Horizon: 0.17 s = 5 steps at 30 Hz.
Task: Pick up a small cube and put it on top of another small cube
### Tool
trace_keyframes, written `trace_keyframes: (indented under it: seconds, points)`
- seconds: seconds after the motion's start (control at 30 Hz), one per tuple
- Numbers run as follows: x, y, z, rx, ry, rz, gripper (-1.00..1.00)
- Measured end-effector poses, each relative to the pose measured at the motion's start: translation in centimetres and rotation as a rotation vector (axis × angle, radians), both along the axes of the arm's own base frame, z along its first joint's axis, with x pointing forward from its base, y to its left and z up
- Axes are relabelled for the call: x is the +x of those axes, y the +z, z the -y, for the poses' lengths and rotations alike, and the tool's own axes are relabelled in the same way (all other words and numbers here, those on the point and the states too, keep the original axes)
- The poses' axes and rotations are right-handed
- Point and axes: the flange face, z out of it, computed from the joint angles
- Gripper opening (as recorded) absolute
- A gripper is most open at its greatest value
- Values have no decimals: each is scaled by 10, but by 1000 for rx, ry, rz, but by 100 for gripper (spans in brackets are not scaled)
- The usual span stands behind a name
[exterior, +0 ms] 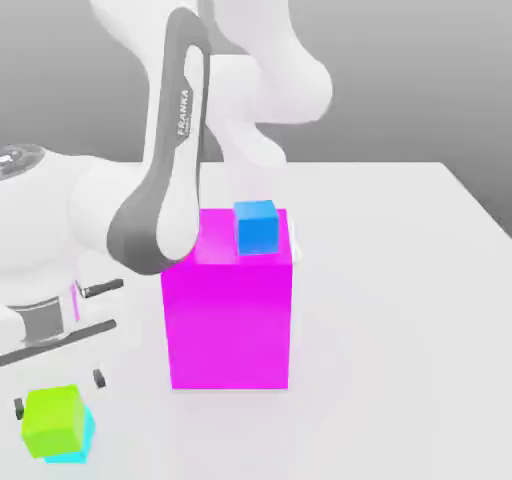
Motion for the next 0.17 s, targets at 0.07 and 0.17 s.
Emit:
trace_keyframes:
  seconds: [0.07, 0.17]
  points:
    - [1, 13, 1, -2, 1, 2, 100]
    - [1, 45, 1, -2, 1, 3, 100]
